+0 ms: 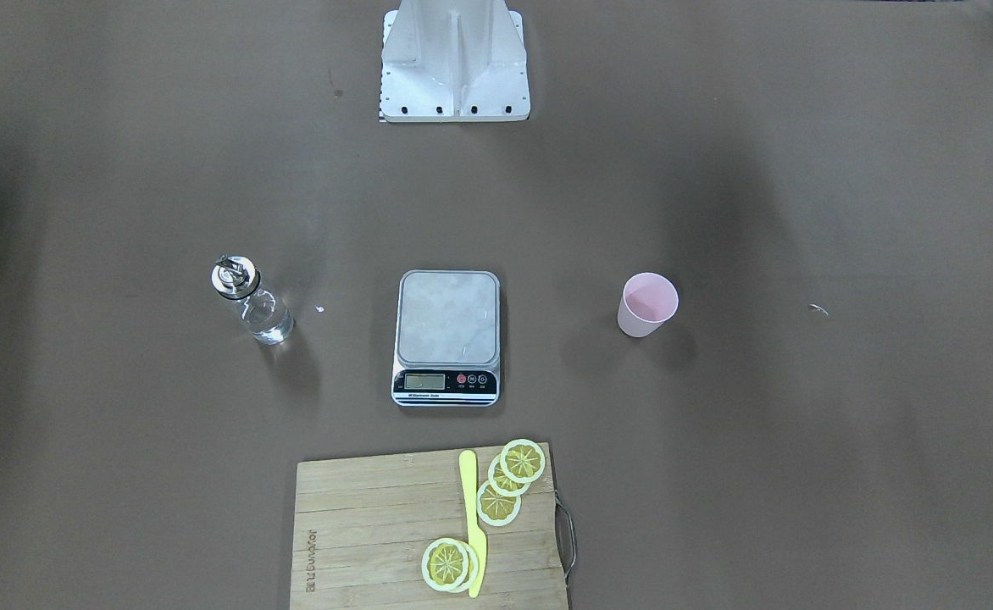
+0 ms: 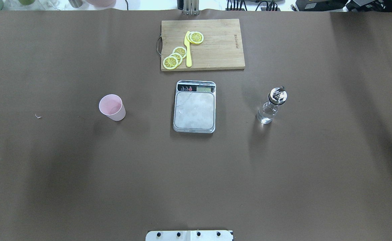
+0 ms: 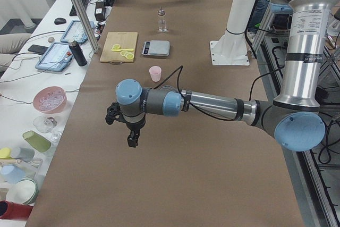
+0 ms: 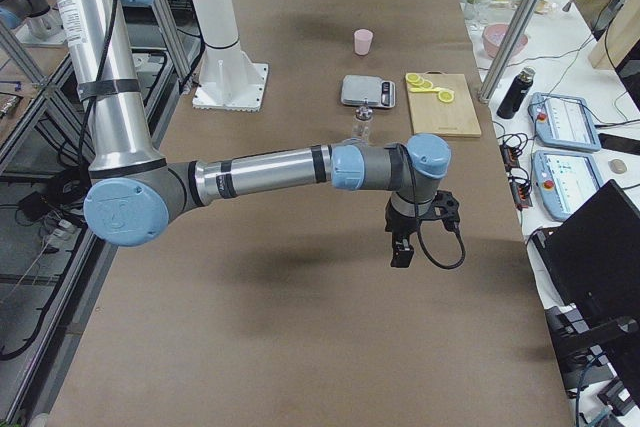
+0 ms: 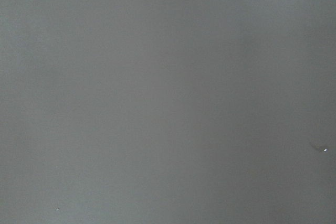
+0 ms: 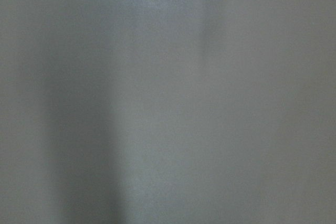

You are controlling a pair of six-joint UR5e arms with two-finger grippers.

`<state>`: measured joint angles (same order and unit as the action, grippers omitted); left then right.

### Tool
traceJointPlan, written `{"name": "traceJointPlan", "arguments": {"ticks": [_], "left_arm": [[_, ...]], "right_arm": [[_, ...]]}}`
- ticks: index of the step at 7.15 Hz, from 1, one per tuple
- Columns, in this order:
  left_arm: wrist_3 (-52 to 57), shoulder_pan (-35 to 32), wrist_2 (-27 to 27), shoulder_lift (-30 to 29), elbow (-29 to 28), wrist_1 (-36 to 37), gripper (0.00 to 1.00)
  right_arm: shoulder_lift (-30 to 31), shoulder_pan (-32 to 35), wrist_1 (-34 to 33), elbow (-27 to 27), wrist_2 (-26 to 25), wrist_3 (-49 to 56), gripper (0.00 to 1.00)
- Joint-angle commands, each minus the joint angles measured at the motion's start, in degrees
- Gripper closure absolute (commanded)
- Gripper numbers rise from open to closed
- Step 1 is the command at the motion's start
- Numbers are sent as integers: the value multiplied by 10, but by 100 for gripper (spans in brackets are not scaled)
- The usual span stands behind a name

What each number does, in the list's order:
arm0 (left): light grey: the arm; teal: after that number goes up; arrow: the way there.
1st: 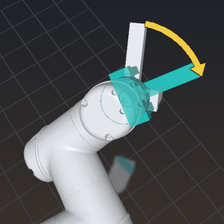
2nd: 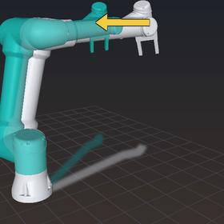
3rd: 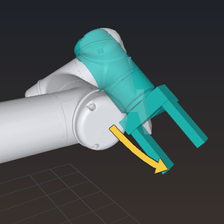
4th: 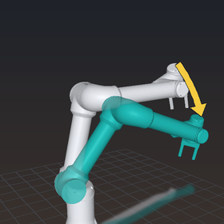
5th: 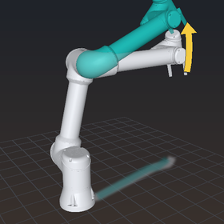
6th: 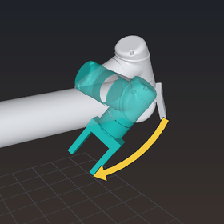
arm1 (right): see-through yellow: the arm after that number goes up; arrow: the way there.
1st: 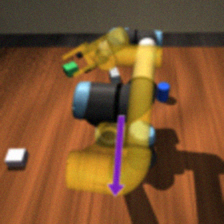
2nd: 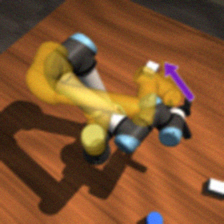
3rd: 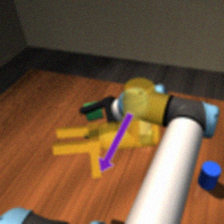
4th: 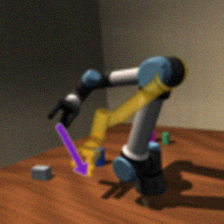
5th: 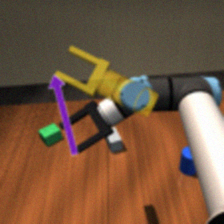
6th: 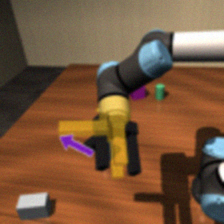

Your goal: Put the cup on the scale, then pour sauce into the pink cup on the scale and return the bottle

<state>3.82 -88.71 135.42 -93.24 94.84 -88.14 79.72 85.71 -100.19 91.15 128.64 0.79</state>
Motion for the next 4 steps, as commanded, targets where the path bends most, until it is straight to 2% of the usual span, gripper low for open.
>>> {"name": "traceJointPlan", "arguments": {"ticks": [1, 4], "left_arm": [[2, -16, 2, 8, 3, -4, 1], [-4, -11, 4, -14, -10, -1, 1]], "right_arm": [[0, 1, 3, 1, -1, 0, 0], [0, 1, 3, -1, -7, 0, 0]]}}
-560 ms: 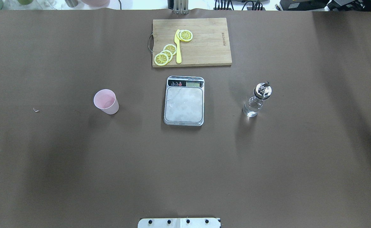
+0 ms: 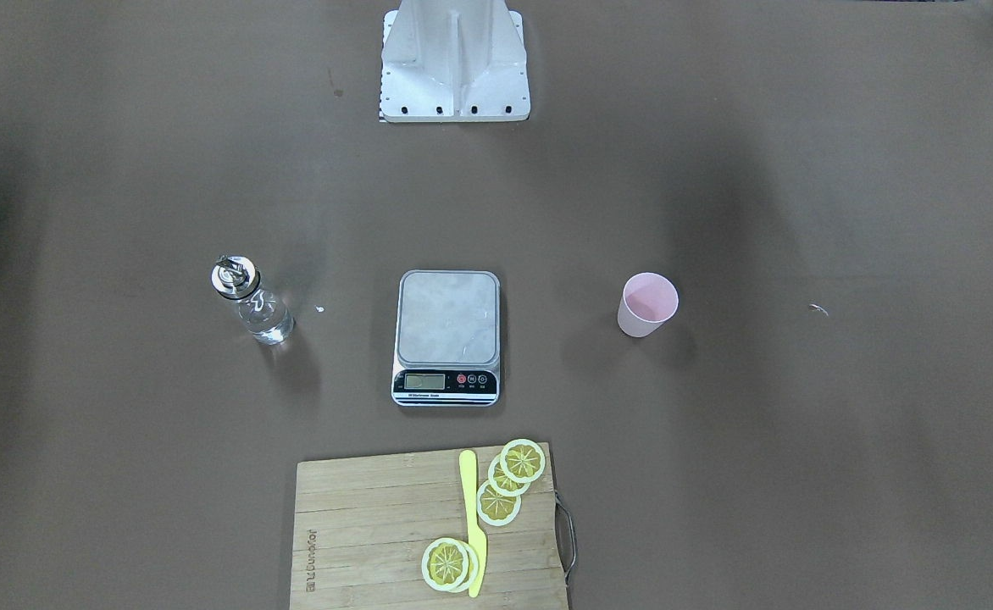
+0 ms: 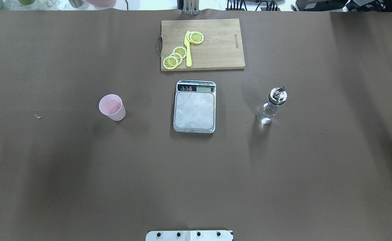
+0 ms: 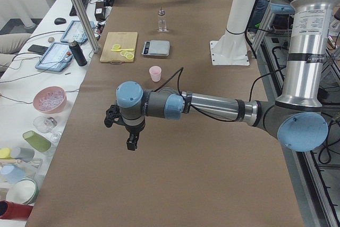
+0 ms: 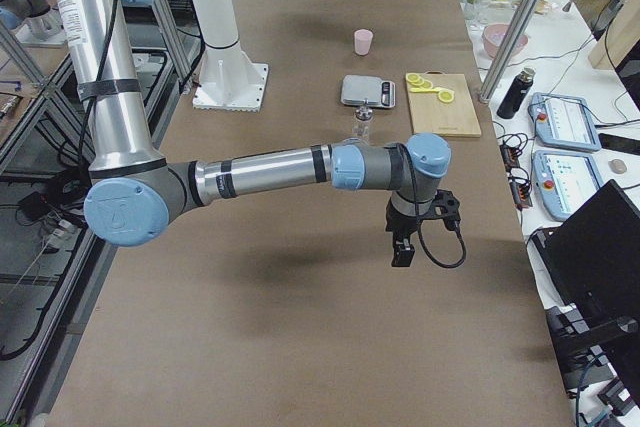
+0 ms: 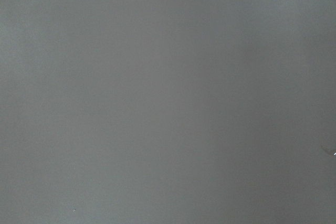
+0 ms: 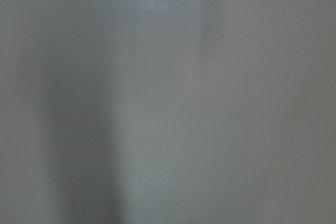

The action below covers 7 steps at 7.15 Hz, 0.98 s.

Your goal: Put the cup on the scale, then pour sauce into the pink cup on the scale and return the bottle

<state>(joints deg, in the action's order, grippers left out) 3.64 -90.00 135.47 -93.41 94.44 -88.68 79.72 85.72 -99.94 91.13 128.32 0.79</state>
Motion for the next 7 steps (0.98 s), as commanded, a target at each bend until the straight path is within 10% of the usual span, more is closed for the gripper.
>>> {"name": "traceJointPlan", "arguments": {"ticks": [1, 7], "left_arm": [[-20, 3, 21, -21, 0, 6, 1], [-271, 225, -36, -138, 81, 5, 1]], "right_arm": [[0, 1, -1, 1, -2, 0, 0], [-1, 0, 4, 0, 22, -1, 0]]}}
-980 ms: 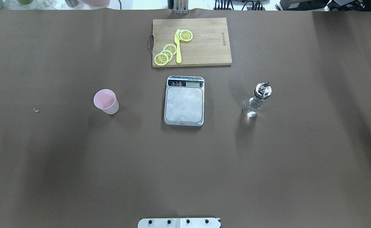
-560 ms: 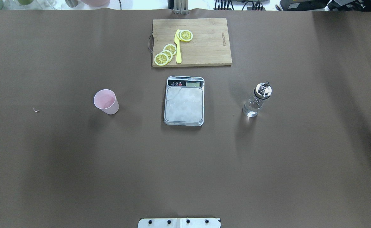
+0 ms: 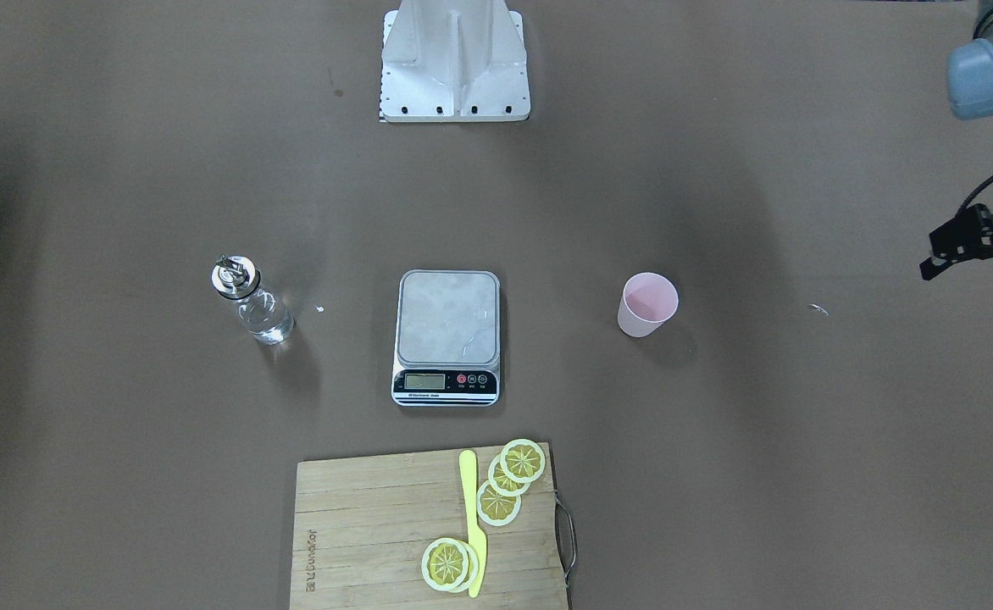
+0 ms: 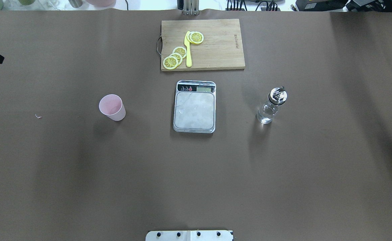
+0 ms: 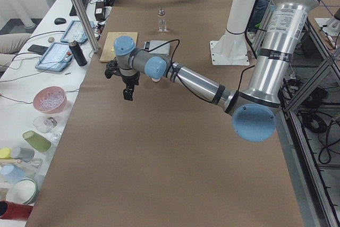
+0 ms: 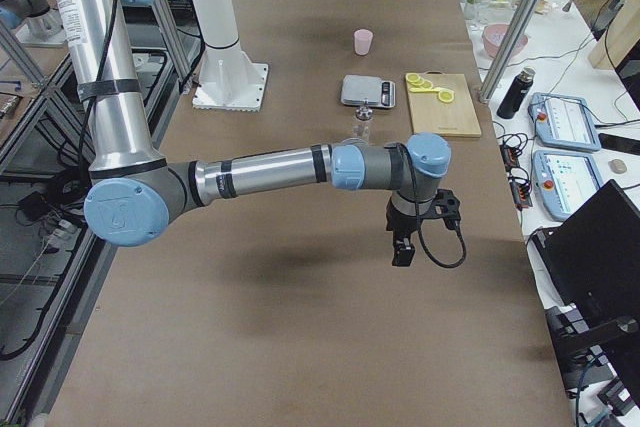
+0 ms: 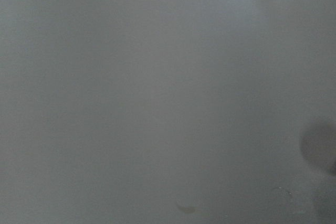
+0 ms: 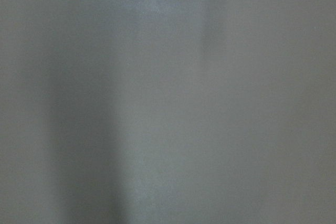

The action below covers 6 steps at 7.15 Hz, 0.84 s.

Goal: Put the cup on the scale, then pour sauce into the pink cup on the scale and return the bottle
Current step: 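Move the left gripper down to the pink cup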

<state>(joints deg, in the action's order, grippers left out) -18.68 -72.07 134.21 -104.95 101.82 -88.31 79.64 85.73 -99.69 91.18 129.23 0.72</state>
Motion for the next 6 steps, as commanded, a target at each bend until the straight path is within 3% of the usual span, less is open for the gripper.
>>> {"name": "traceJointPlan", "arguments": {"ticks": [1, 3, 4, 6], "left_arm": [[-105, 73, -24, -45, 8, 1, 1], [-216, 139, -31, -86, 6, 1, 1], [-257, 178, -65, -95, 7, 0, 1], [-282, 214, -90, -106, 0, -1, 2]], "right_arm": [[0, 0, 2, -2, 48, 0, 0], [3, -1, 34, -5, 50, -4, 0], [5, -1, 35, -7, 45, -3, 0], [9, -1, 35, -6, 45, -4, 0]]}}
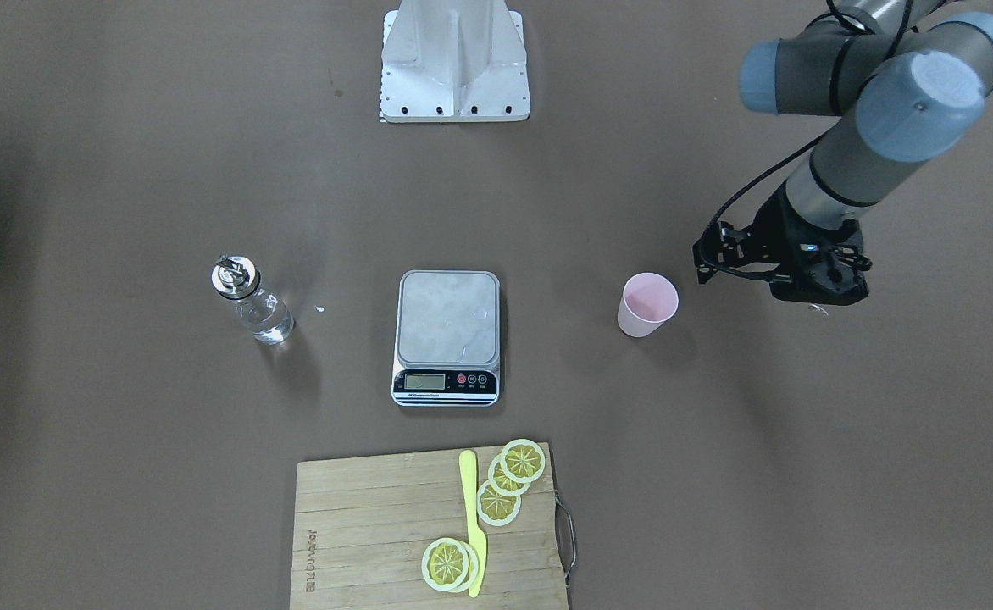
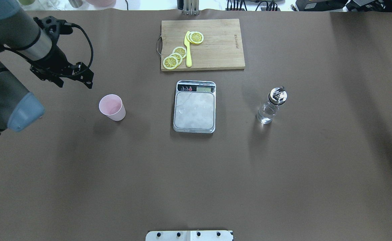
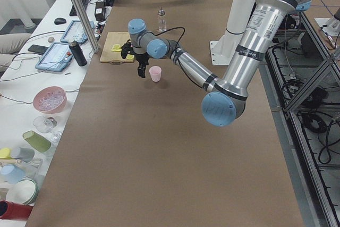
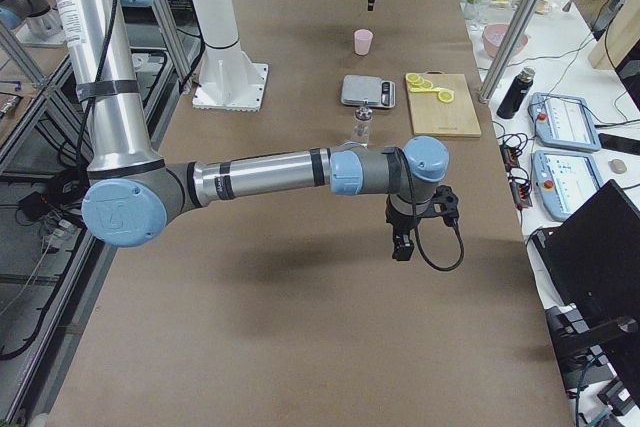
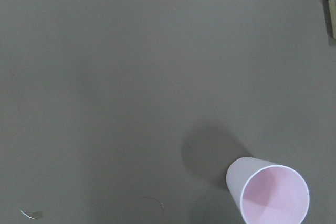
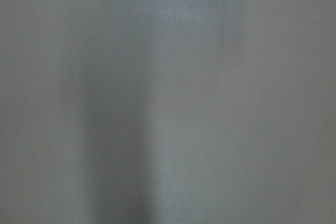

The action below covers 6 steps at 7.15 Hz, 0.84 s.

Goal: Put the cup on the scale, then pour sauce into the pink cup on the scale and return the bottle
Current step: 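Move the left gripper down to the pink cup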

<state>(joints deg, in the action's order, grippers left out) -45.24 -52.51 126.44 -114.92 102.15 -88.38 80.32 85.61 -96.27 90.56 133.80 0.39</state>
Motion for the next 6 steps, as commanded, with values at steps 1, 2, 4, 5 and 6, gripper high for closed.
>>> {"name": "traceJointPlan", "arguments": {"ticks": [1, 2, 4, 5, 6], "left_arm": [[-17, 21, -11, -7, -12, -1, 6], [-16, 21, -10, -8, -21, -3, 17], [-33, 23, -10, -16, -41, -5, 24], [-52, 25, -10, -27, -52, -5, 24], [-63, 34, -11, -26, -54, -14, 24]], "right_arm": [[3, 0, 1, 0, -1, -1, 0], [3, -1, 1, 0, -1, -1, 0], [3, -1, 1, 0, -1, -1, 0], [3, -1, 2, 0, -1, -1, 0], [3, -1, 2, 1, -1, -1, 0]]}}
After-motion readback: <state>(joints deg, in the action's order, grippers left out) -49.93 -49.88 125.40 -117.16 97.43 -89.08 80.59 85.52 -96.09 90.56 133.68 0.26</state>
